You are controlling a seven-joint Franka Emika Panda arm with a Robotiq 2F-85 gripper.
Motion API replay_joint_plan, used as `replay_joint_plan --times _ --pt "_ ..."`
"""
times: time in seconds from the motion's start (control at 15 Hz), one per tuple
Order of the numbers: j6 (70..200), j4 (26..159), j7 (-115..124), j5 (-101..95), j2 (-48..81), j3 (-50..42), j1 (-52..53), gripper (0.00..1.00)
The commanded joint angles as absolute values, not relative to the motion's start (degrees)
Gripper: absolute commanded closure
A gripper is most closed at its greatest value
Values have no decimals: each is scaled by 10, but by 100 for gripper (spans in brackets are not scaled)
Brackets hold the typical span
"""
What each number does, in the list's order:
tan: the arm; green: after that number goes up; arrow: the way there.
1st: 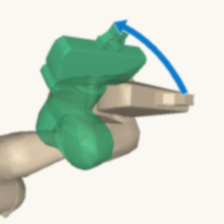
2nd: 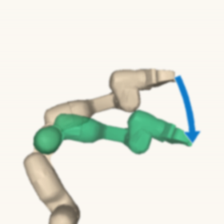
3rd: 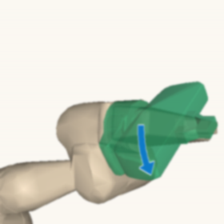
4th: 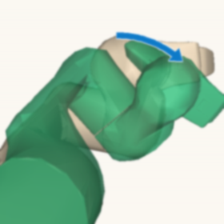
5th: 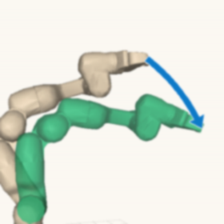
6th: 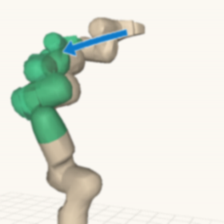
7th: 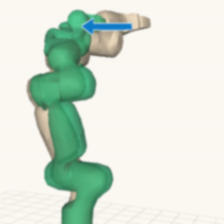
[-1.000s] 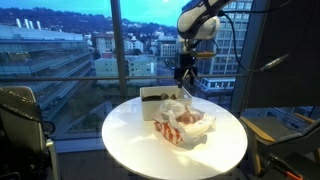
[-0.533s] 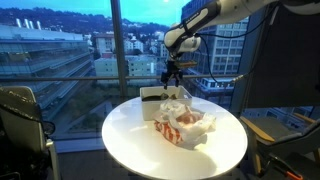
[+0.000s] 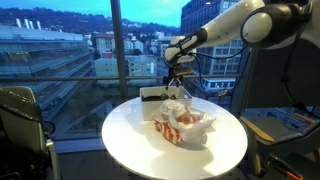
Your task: Put the moose in the plastic bag.
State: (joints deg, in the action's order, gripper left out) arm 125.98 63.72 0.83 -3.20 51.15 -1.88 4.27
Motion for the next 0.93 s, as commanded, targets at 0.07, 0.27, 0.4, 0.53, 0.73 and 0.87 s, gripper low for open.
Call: replay_joint_plan --times 0.07,0.27,0.4,0.53,0.73,0.87 --pt "1240 476 16 -20 634 -16 13 0" --pt "1245 409 10 1 696 0 -5 0" --pt "1245 367 0 18 734 17 -15 0" --pt "1249 328 -7 36 770 37 -19 0" --pt "1279 293 -26 35 808 46 -12 0" --pt "1297 274 -41 20 831 35 -5 0"
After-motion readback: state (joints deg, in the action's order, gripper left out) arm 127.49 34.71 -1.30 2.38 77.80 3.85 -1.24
